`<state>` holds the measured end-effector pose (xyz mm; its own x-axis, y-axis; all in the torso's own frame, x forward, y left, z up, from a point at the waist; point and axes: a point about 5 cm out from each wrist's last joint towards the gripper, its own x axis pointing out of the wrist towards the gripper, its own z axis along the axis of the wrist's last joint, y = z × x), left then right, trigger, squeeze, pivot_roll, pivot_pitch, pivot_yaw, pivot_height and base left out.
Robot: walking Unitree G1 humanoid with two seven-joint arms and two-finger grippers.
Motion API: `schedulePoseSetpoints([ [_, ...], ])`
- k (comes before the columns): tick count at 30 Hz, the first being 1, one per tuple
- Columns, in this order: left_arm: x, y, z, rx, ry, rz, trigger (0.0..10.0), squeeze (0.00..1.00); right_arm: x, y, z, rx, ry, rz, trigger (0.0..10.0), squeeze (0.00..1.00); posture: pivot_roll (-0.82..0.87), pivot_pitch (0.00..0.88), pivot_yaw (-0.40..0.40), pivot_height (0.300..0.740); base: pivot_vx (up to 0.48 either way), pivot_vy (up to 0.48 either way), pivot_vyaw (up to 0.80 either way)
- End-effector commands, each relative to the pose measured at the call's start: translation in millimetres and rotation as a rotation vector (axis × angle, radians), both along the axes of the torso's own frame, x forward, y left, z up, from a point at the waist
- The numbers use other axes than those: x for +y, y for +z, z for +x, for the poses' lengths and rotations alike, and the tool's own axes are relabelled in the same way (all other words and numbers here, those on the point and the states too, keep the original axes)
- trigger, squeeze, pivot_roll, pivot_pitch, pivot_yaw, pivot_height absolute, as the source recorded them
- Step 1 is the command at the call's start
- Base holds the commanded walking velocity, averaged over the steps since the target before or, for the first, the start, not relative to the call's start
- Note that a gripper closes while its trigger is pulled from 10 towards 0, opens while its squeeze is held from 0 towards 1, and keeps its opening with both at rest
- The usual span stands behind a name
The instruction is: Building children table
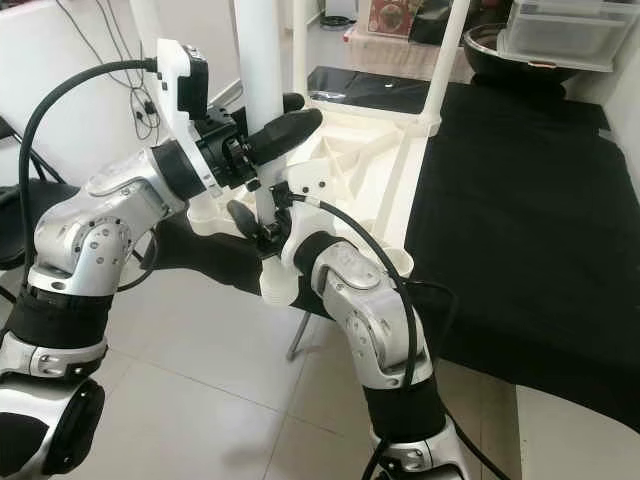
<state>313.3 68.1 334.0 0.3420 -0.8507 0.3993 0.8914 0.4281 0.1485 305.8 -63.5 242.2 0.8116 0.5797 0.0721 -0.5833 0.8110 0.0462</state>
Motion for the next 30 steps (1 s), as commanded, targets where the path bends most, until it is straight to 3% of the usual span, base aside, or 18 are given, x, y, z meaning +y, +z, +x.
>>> schedulePoseSetpoints([
  [1,-11.1,-0.5,-8.7,-0.019,-0.066,0.009,0.0,0.0,6.3,1.5,-0.9,-0.008,0.019,-0.009,0.0,0.0,0.0,0.069,0.016,0.74,0.0,0.0,0.0],
  [15,-10.3,9.8,-7.7,-0.029,-0.065,-0.053,0.0,0.0,6.0,-0.3,0.1,0.004,0.0,-0.004,0.0,0.0,0.0,0.072,0.014,0.74,0.0,0.0,0.0],
  [16,-6.7,13.6,-7.4,-0.024,-0.064,-0.083,10.0,1.0,4.7,0.3,1.1,0.002,-0.012,0.002,0.0,0.0,0.01,0.073,0.013,0.74,0.0,0.0,0.0],
  [21,13.9,34.5,-12.8,0.001,-0.084,-0.232,10.0,1.0,-8.7,6.2,9.7,-0.022,-0.115,0.044,0.0,0.0,0.01,0.082,0.011,0.74,0.0,0.0,0.0],
  [23,13.9,34.5,-12.8,0.001,-0.084,-0.232,10.0,1.0,-8.7,6.2,9.7,-0.022,-0.115,0.044,0.0,0.0,0.01,0.082,0.011,0.74,0.0,0.0,0.0],
  [25,19.5,39.9,-19.4,-0.011,-0.109,-0.261,10.0,1.0,-16.4,9.8,14.1,-0.038,-0.166,0.058,0.0,0.0,0.01,0.083,0.01,0.74,0.0,0.0,0.0],
  [27,27.7,48.0,-35.8,-0.041,-0.16,-0.296,10.0,1.0,-34.2,17.6,22.9,-0.075,-0.274,0.083,0.0,0.0,0.02,0.089,0.007,0.74,0.0,0.0,0.0],
  [30,30.8,49.3,-47.3,-0.065,-0.18,-0.285,10.0,1.0,-46.7,23.6,28.1,-0.108,-0.345,0.087,0.0,0.0,0.02,0.092,0.003,0.74,0.0,0.0,0.0],
])
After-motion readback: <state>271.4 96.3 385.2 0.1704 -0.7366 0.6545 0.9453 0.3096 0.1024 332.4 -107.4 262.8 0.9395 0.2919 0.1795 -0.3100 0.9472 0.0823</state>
